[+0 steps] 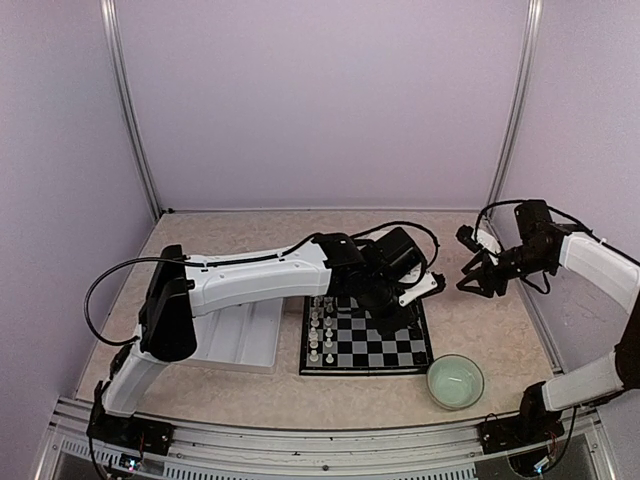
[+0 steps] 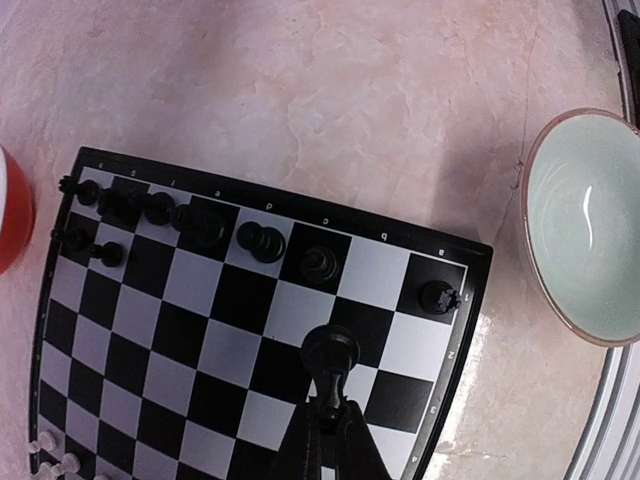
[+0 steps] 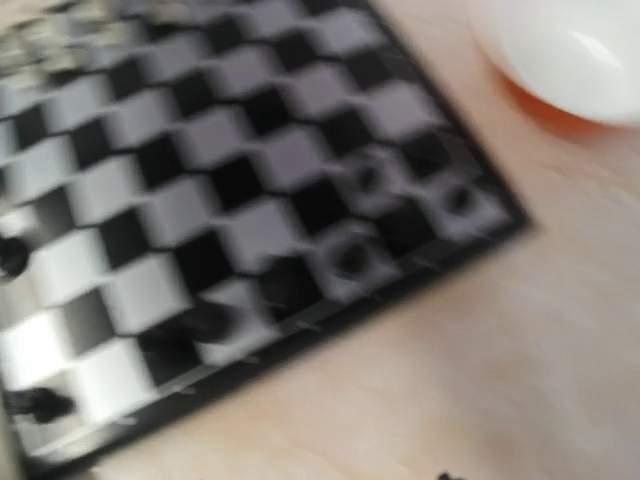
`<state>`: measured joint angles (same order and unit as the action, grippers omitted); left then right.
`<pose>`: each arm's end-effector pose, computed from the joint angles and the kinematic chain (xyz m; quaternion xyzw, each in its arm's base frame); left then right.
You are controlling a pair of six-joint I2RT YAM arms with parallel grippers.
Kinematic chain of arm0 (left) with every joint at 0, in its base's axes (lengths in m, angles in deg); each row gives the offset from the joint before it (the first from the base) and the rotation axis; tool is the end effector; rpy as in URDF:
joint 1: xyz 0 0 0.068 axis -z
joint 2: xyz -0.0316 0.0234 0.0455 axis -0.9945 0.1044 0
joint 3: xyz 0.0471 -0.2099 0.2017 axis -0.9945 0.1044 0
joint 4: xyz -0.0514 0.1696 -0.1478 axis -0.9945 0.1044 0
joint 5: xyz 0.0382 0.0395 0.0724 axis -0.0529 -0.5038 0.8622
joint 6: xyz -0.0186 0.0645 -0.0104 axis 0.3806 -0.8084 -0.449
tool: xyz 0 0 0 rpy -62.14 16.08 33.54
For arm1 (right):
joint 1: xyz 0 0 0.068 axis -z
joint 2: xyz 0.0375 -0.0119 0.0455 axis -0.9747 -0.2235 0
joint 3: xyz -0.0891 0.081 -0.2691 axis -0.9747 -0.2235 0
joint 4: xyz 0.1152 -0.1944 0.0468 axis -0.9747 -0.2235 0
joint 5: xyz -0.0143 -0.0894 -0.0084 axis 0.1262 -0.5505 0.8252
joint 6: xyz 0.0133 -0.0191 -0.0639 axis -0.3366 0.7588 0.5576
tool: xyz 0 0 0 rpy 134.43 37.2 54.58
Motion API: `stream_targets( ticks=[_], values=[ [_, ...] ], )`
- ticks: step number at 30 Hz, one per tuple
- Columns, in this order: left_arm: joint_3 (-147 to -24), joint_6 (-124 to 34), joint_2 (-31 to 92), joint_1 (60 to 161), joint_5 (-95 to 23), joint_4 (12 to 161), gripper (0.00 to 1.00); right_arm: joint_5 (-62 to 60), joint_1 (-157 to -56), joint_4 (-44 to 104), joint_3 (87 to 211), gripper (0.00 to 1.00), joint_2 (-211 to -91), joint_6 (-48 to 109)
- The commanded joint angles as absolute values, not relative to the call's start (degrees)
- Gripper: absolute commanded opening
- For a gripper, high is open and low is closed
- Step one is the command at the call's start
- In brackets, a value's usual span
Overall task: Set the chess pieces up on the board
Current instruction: Place the knight at g8.
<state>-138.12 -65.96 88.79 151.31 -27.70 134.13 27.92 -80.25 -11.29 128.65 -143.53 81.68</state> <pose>0.1970 -0.4712 0.2446 0.5899 0.7473 -0.1494 0.2670 0.2152 0.0449 0.2762 -0.4452 0.8058 0.2020 0.3341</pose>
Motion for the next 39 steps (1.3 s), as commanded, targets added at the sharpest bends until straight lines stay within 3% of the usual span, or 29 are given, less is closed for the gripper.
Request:
stream_targets(
  ticks=[1, 39],
  values=[
    [-141.79, -64.31, 92.68, 151.69, -31.00, 134.32, 0.00, 23.11, -77.62, 1.23, 124.79, 0.49, -140.16, 73.00],
    [-143.58, -57.71, 100.41, 151.77, -33.02, 129.11, 0.00, 26.48, -77.62, 6.60, 120.93, 0.49, -141.38, 68.35]
  ],
)
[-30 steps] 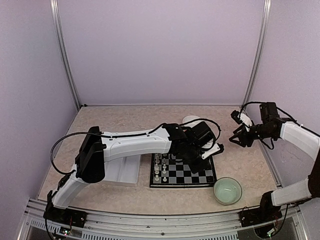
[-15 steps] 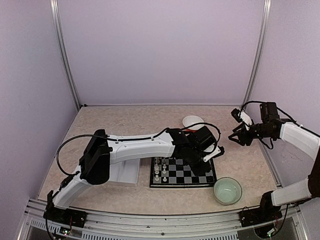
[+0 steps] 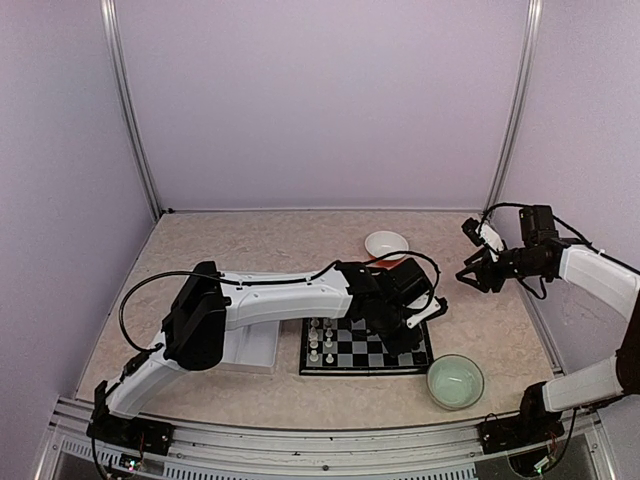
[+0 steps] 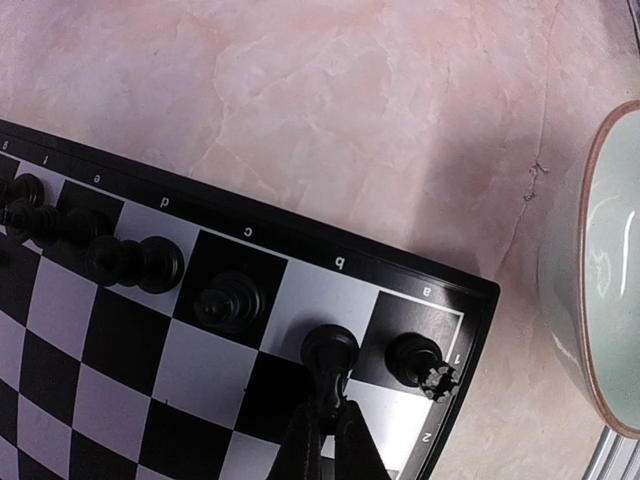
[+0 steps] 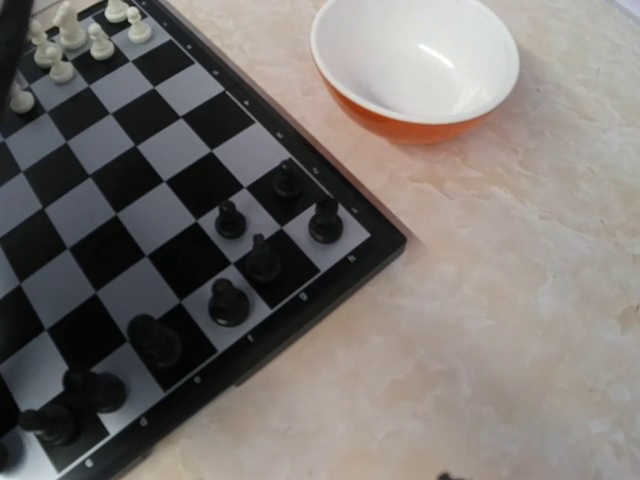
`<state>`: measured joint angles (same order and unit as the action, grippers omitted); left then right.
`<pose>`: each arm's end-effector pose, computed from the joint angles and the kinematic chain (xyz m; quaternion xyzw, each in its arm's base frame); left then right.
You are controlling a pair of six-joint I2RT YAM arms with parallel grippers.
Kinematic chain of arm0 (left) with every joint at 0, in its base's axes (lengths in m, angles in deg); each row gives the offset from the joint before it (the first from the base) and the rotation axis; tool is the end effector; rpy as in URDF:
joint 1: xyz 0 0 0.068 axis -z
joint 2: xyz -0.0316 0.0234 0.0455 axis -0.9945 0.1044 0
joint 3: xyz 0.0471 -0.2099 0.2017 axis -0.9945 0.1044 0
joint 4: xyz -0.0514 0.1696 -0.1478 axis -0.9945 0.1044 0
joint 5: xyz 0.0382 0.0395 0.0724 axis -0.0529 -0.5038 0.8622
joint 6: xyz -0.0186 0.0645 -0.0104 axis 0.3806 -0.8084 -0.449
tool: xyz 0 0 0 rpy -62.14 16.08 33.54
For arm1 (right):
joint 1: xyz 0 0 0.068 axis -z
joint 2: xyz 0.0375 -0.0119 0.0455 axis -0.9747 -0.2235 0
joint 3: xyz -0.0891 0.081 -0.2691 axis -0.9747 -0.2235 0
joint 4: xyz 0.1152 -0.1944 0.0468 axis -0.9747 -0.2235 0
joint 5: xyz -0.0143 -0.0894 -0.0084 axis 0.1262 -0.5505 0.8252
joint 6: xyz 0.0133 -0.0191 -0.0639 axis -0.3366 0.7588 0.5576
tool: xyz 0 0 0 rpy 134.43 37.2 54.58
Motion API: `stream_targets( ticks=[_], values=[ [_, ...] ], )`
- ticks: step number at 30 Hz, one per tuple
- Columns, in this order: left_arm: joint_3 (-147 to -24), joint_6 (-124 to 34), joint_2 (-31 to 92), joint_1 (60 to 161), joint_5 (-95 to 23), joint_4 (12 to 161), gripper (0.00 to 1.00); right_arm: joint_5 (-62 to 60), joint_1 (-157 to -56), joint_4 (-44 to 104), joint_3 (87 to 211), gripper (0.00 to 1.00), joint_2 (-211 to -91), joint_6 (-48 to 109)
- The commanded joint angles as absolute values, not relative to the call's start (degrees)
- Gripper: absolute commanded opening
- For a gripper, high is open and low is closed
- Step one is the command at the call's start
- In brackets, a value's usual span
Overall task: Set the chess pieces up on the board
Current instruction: Place the knight at g8.
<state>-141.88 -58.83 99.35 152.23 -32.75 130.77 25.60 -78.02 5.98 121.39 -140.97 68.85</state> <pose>0.1961 -0.5040 0.1748 0.5630 0.7775 -0.1875 0.2085 0.2248 0.0349 0.2684 -0.3536 0.8248 0.1775 0.4039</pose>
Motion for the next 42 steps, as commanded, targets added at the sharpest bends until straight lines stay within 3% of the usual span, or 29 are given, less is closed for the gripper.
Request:
stream_targets(
  ticks=[1, 11, 19, 26, 31, 42],
  values=[
    [-143.58, -57.61, 100.41, 151.57, -33.22, 129.04, 0.00, 26.48, -77.61, 6.59, 120.86, 0.49, -141.38, 68.43],
    [-143.67, -57.44, 100.80, 151.42, -34.19, 129.06, 0.01, 26.82, -77.63, 6.54, 120.98, 0.49, -141.68, 68.68],
    [-143.76, -57.50, 101.11, 151.42, -34.64, 129.23, 0.08, 27.00, -77.62, 6.38, 120.84, 0.50, -141.64, 68.88],
    [-143.75, -57.19, 101.37, 151.72, -36.16, 128.56, 0.09, 27.18, -77.62, 6.27, 120.84, 0.50, -141.73, 68.88],
    [-143.76, -56.98, 101.64, 151.94, -35.73, 127.94, 0.17, 27.27, -77.61, 6.17, 120.83, 0.50, -141.73, 68.85],
    [-141.06, -57.53, 97.19, 151.85, -33.90, 127.12, 0.25, 27.86, -77.63, 5.82, 121.10, 0.50, -141.73, 68.79]
  ],
)
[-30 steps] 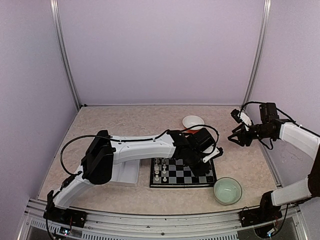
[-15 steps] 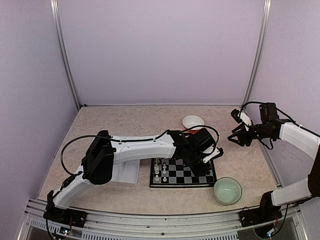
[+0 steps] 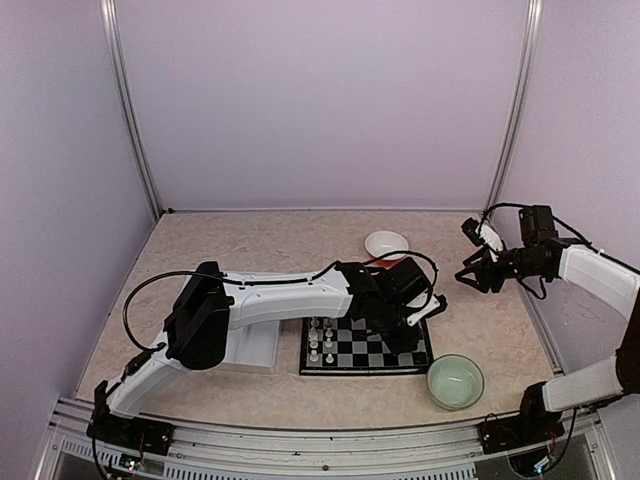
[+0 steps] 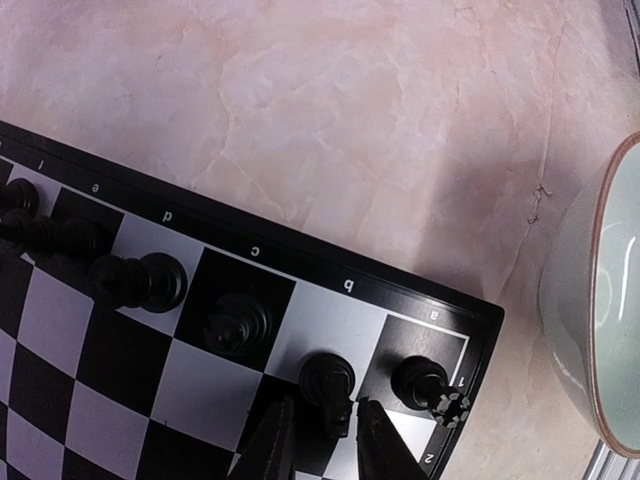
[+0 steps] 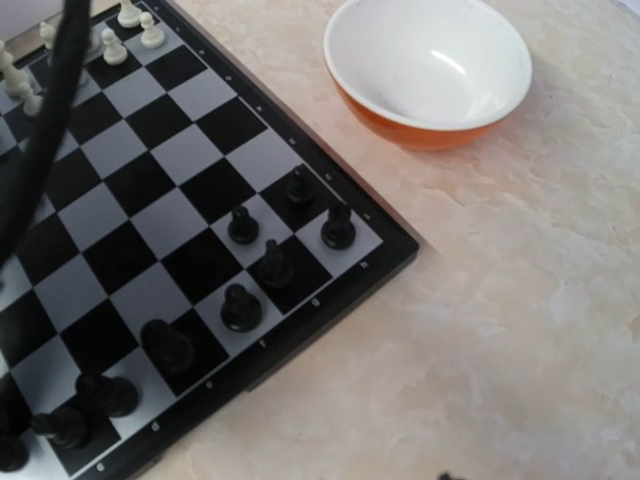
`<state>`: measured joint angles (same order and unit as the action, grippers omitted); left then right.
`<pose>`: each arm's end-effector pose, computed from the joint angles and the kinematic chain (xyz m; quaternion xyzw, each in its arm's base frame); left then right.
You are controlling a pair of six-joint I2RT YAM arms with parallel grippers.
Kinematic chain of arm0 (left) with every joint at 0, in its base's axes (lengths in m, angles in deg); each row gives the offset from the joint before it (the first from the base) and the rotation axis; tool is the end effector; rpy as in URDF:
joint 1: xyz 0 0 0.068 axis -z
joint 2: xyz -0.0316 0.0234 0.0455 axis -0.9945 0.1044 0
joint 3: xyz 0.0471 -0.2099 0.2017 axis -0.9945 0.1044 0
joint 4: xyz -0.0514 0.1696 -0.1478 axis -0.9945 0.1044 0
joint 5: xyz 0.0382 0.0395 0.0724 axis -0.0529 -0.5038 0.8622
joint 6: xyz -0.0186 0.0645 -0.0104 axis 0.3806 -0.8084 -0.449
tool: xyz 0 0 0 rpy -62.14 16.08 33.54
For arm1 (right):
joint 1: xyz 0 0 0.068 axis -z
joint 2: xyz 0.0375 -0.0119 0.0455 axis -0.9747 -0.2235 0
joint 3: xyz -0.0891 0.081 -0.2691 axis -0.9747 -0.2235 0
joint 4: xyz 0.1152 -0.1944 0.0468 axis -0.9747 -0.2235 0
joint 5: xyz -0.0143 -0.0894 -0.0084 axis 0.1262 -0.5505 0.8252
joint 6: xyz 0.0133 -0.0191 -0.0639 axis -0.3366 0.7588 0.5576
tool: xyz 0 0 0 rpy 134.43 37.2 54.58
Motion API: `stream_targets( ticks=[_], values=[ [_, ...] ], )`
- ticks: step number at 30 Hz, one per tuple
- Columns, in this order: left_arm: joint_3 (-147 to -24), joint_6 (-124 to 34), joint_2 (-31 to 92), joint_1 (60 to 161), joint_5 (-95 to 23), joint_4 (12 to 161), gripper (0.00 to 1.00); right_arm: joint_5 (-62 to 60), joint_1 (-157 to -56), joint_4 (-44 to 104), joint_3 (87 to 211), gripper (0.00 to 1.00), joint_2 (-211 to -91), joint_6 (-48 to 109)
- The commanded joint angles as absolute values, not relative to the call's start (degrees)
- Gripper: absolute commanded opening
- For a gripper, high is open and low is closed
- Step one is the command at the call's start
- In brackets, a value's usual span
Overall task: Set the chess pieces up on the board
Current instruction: Place the knight at g8, then adjust the knight at g8.
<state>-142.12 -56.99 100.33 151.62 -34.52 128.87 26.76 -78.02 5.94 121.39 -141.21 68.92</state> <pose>0.2018 -0.5070 0.1695 0.5483 0.7836 -0.2071 0.2062 0.2249 0.0358 0.2680 -0.3562 0.8219 0.1871 0.4033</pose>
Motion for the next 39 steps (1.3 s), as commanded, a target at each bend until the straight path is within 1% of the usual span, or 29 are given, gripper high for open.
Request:
stream_targets(
  ticks=[1, 3, 6, 8, 9, 11, 13, 15, 21, 27, 39],
  values=[
    [-140.63, -58.35, 96.64, 151.85, -34.40, 127.35, 0.26, 27.96, -77.63, 5.84, 121.10, 0.50, -141.77, 68.79],
    [-140.38, -60.33, 95.76, 152.06, -34.94, 129.05, 0.30, 28.18, -77.61, 5.74, 121.11, 0.50, -141.73, 68.79],
    [-138.56, -62.48, 94.48, 152.65, -32.67, 131.14, 0.33, 28.19, -77.61, 5.51, 120.95, 0.50, -141.48, 68.94],
    [-135.43, -62.49, 92.91, 152.46, -30.90, 130.19, 0.32, 28.15, -77.61, 5.51, 120.78, 0.50, -141.29, 69.01],
    [-133.78, -62.06, 92.16, 152.14, -30.65, 129.35, 0.30, 28.15, -77.61, 5.45, 120.76, 0.50, -141.23, 68.97],
    [-131.60, -61.57, 91.00, 151.35, -32.95, 127.83, 0.22, 28.23, -77.68, 5.53, 120.80, 0.50, -141.29, 68.96],
    [-131.25, -61.30, 90.97, 150.78, -34.62, 127.05, 0.14, 28.36, -77.64, 5.49, 120.84, 0.50, -141.51, 68.96],
    [-131.82, -61.33, 91.83, 150.80, -35.75, 126.65, 0.08, 28.48, -77.61, 5.45, 120.88, 0.50, -141.63, 68.93],
    [-134.43, -61.17, 94.67, 150.89, -36.88, 125.19, 0.02, 28.26, -77.62, 5.38, 120.89, 0.50, -141.90, 69.01],
    [-138.29, -61.66, 97.83, 150.80, -37.54, 126.42, 0.00, 28.32, -77.69, 5.64, 120.83, 0.50, -142.08, 69.05],
    [-140.26, -61.13, 100.61, 150.63, -38.73, 125.15, 0.00, 28.15, -77.63, 5.61, 120.67, 0.50, -142.25, 69.32]
  ],
)
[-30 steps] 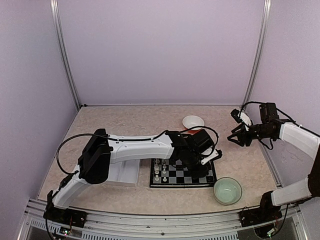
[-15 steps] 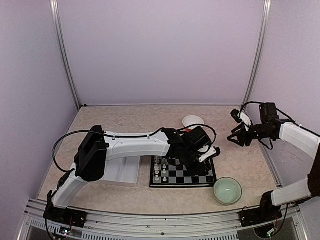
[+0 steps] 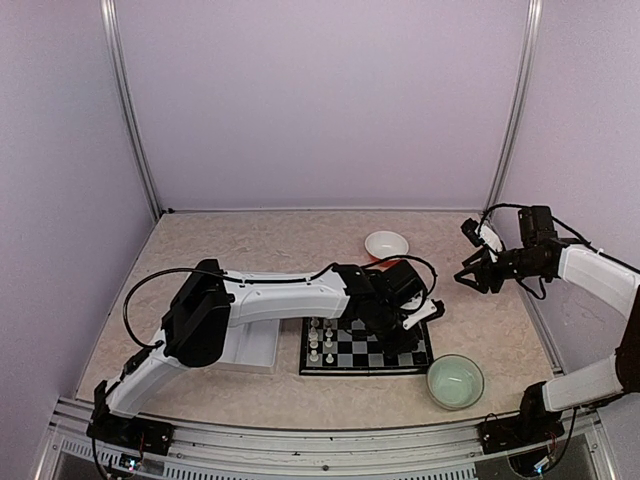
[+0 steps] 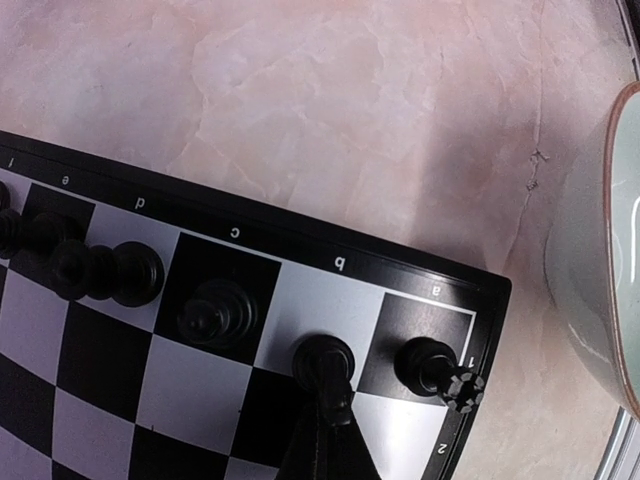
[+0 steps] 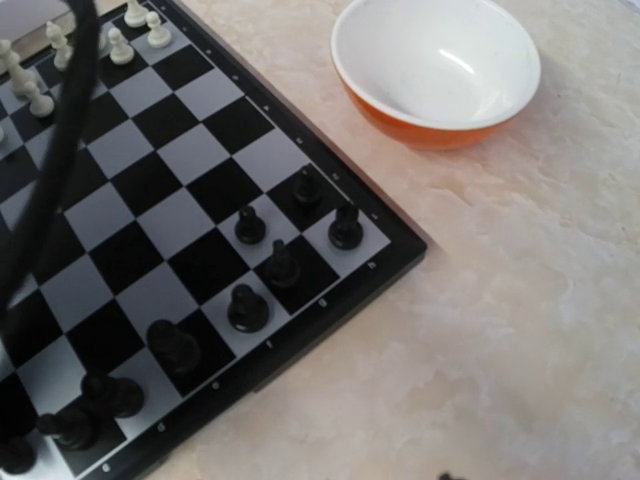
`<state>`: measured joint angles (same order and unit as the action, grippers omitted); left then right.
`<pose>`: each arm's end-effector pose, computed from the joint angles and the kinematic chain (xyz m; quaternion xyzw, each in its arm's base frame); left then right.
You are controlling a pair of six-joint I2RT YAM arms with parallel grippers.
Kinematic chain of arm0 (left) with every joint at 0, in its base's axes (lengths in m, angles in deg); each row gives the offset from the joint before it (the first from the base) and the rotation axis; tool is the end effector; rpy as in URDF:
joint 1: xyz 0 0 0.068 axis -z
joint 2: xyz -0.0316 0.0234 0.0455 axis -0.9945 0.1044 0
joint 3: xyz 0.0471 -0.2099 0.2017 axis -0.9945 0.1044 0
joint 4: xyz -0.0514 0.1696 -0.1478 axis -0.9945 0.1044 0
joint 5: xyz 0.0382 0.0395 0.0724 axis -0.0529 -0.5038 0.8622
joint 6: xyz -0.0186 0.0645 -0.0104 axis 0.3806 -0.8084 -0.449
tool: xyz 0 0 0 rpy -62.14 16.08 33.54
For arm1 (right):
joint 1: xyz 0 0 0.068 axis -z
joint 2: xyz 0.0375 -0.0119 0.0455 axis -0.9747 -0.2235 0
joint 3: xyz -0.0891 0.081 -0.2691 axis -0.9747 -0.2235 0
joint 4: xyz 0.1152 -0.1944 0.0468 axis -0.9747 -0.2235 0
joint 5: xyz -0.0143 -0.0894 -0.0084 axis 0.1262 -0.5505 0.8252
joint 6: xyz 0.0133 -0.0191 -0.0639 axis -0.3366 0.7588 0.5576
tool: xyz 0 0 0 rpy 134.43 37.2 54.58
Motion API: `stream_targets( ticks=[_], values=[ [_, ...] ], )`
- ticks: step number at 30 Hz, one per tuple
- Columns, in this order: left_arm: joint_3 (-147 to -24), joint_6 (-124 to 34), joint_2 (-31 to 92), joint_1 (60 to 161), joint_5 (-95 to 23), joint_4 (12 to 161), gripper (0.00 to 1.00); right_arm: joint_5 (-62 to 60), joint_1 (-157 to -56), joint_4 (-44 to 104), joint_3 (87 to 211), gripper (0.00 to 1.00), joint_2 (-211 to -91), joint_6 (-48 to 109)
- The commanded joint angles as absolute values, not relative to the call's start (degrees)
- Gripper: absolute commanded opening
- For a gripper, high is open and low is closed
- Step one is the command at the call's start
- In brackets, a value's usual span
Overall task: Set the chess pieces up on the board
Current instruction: Adjust the knight at g8, then pick up the pawn from the storage box.
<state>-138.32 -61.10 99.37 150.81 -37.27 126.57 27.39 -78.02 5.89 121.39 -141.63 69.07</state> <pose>0.2048 -0.5012 0.1621 0.5757 0.7634 -0.2152 0.1987 0.2257 0.0363 0.2666 -0.3578 0.8210 0.1928 0.4009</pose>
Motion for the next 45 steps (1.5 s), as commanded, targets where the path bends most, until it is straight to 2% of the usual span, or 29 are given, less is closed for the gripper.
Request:
stream_targets(
  ticks=[1, 13, 16, 18, 20, 21, 22, 23, 28, 31, 34, 36, 39, 40, 41, 42, 45],
  values=[
    [-140.51, -61.07, 100.80, 150.63, -38.81, 125.12, 0.00, 28.21, -77.62, 5.61, 120.67, 0.50, -142.26, 69.32],
    [-140.06, -60.98, 100.35, 150.54, -37.88, 125.41, 0.00, 28.59, -77.61, 5.39, 120.90, 0.50, -142.36, 69.22],
    [-138.99, -60.54, 98.41, 150.45, -35.78, 128.66, 0.03, 28.37, -77.62, 4.74, 121.19, 0.50, -142.15, 69.38],
    [-134.71, -60.61, 93.89, 150.52, -33.68, 129.21, 0.16, 28.32, -77.63, 4.46, 121.54, 0.50, -141.80, 69.49],
    [-129.32, -61.10, 87.96, 150.84, -31.39, 128.31, 0.33, 28.73, -77.66, 3.69, 122.75, 0.50, -141.48, 69.70],
    [-126.85, -61.07, 83.26, 150.88, -30.05, 127.80, 0.78, 28.83, -77.66, 3.22, 123.64, 0.50, -141.39, 69.75],
    [-125.12, -60.31, 79.68, 150.78, -28.73, 127.53, 0.96, 29.03, -77.63, 2.77, 124.71, 0.50, -141.38, 69.63],
    [-123.93, -59.03, 77.23, 150.43, -27.89, 127.69, 0.99, 29.38, -77.62, 2.21, 125.77, 0.50, -141.48, 69.51],
    [-118.56, -54.79, 66.09, 146.96, -19.54, 130.63, 0.99, 32.71, -77.63, 0.07, 131.94, 0.51, -143.16, 68.00],
    [-107.63, -55.79, 57.59, 145.98, -14.77, 125.35, 0.99, 34.79, -77.63, -1.36, 135.17, 0.63, -144.76, 67.28],
    [-98.34, -56.13, 49.53, 145.86, -12.44, 118.33, 0.99, 34.49, -78.19, -2.91, 138.41, 0.67, -145.64, 67.03],
    [-97.64, -56.08, 43.75, 145.94, -8.90, 117.30, 0.99, 33.07, -79.70, -4.13, 141.05, 0.69, -145.92, 67.38],
    [-97.48, -54.58, 38.50, 146.34, 8.28, 116.47, 0.99, 29.51, -82.12, -5.45, 145.85, 0.71, -146.05, 68.34],
    [-96.05, -52.97, 36.16, 145.35, 12.35, 114.60, 0.99, 29.47, -82.45, -5.02, 146.94, 0.77, -145.96, 67.46],
    [-94.52, -51.10, 33.22, 143.08, 14.72, 113.55, 0.99, 29.50, -82.53, -3.83, 147.37, 0.91, -145.74, 65.55],
    [-92.58, -50.38, 31.69, 140.42, 14.90, 113.34, 0.99, 29.21, -82.46, -1.91, 147.19, 0.98, -145.55, 63.02],
    [-88.09, -51.96, 28.56, 133.82, 9.96, 115.52, 0.99, 28.84, -82.16, 3.82, 142.87, 0.99, -145.91, 57.43]
  ],
)
